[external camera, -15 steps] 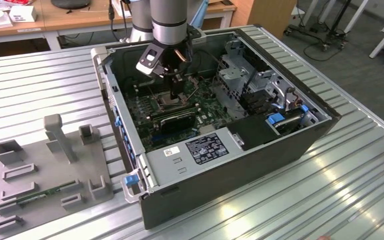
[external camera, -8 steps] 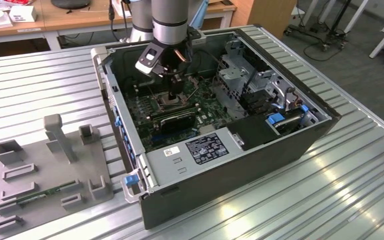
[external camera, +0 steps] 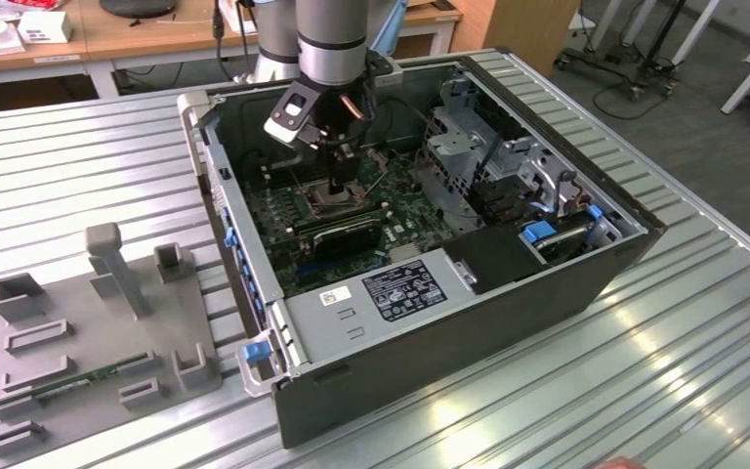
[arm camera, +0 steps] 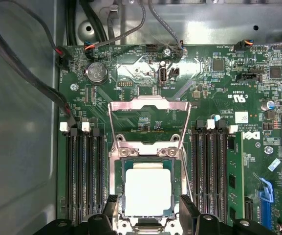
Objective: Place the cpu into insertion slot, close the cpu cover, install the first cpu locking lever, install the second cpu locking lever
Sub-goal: 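Place the cpu into insertion slot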
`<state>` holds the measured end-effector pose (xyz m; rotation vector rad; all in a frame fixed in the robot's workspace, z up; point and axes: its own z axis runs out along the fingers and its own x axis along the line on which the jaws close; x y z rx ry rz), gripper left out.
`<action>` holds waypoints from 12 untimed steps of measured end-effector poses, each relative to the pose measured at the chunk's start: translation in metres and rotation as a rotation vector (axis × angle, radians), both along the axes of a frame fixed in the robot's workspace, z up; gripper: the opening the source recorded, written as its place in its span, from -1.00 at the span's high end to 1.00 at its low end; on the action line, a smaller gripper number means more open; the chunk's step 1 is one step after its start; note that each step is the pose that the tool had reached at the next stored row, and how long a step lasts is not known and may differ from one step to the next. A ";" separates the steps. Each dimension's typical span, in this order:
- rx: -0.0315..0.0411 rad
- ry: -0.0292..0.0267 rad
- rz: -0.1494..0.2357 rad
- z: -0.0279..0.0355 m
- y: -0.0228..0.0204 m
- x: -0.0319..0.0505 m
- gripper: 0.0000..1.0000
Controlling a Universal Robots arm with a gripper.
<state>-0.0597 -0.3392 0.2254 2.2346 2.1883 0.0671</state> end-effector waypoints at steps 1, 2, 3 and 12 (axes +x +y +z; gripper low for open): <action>0.0000 0.0000 0.000 0.0000 0.0000 0.0000 -0.22; 0.0001 0.0000 0.000 0.0000 0.0000 0.0000 -0.22; 0.0000 0.0000 0.000 0.0001 0.0000 0.0000 -0.22; -0.0001 0.0001 0.000 0.0002 0.0000 0.0000 0.18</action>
